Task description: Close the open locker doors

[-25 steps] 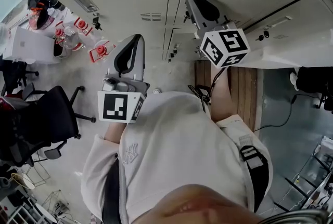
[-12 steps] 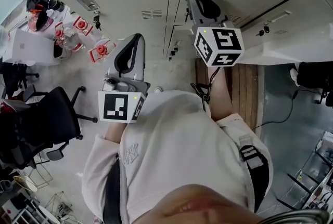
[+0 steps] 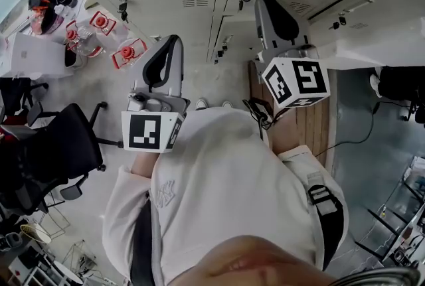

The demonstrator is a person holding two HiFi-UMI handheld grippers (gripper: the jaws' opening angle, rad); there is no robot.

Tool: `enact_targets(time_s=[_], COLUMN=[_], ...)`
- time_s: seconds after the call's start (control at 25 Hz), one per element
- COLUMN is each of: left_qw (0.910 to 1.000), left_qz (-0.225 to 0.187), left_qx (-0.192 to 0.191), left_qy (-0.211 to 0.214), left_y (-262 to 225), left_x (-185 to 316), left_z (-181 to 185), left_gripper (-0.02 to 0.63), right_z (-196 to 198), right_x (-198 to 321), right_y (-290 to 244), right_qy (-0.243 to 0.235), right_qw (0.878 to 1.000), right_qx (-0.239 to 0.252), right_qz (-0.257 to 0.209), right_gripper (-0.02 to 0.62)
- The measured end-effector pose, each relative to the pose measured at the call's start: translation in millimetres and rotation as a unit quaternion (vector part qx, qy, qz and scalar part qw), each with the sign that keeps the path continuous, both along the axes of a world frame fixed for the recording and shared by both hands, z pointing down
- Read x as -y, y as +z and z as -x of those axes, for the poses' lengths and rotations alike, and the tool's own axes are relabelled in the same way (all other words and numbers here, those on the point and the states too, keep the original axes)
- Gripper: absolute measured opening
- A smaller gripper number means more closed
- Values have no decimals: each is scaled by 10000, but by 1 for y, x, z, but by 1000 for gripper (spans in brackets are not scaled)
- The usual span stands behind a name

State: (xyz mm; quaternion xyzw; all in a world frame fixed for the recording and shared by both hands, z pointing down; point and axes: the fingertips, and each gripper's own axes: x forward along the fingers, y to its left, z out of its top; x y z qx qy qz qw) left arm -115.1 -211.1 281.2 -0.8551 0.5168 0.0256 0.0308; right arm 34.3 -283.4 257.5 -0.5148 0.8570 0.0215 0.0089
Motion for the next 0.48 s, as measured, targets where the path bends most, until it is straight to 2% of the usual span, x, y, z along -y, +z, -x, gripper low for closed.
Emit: enact_targets(time_s=[0.12,0.28,0.48], left_qw=[9999,9994,9988], left_qz=[47,257,455], left_qx=[-10,-38,58], left_qy=[99,206,190], left_y=[5,22,45], left_x=[-7,-14,-21], left_z=[0,2,4], left_gripper=[2,2,2], right_z=[7,21,30], right_x=[-26,-51,-74], right_y=[17,62,98], right_qy=[-84,-231,-268], right_qw=[9998,9971,9931], right_qx=[-72,-158,29], right_qz=[148,704,1138], right_gripper=[34,34,34])
